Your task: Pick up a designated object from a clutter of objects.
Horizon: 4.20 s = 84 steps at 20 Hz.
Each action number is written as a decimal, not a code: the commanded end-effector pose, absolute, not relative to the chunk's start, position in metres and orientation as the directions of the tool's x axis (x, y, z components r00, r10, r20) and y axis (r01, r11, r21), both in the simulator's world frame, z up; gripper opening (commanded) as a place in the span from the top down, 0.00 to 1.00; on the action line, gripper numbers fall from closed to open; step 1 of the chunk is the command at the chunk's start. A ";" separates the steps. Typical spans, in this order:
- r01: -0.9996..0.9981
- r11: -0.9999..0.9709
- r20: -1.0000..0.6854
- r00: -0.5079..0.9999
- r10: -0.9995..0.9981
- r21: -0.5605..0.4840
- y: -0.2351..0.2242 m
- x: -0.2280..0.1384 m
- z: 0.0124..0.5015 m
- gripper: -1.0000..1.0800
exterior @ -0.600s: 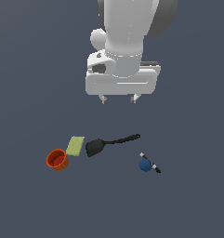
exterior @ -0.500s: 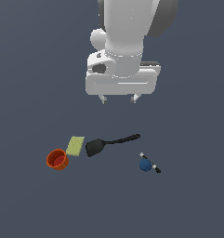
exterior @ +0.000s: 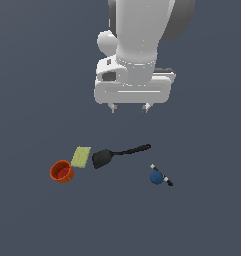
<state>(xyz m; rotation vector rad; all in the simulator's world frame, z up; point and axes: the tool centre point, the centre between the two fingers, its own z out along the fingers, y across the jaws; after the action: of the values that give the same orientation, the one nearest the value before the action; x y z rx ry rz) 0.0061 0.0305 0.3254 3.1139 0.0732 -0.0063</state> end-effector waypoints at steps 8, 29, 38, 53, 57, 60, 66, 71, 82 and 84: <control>0.016 -1.000 -0.005 1.000 0.016 0.020 0.032 0.007 0.318 0.04; -0.461 -0.887 -0.039 0.887 -0.459 -0.039 0.040 0.014 0.207 0.04; -0.696 -0.717 -0.049 0.718 -0.694 -0.030 0.036 0.008 0.149 0.04; -0.920 -0.393 -0.013 0.393 -0.920 -0.002 0.017 -0.010 0.078 0.04; -0.937 -0.349 -0.004 0.349 -0.937 -0.001 0.014 -0.013 0.070 0.04; -0.943 -0.333 -0.001 0.333 -0.943 0.000 0.012 -0.014 0.068 0.04; -0.942 -0.335 -0.001 0.335 -0.942 0.000 0.013 -0.014 0.065 0.04; -0.943 -0.332 -0.001 0.332 -0.943 0.001 0.012 -0.015 0.049 0.04; -0.944 -0.329 -0.001 0.329 -0.944 0.000 0.012 -0.015 0.017 0.04; -0.944 -0.329 -0.001 0.329 -0.944 0.000 0.012 -0.015 0.017 1.00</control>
<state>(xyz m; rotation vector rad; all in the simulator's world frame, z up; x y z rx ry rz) -0.0149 0.0125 0.0173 2.5616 -1.8188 -0.0013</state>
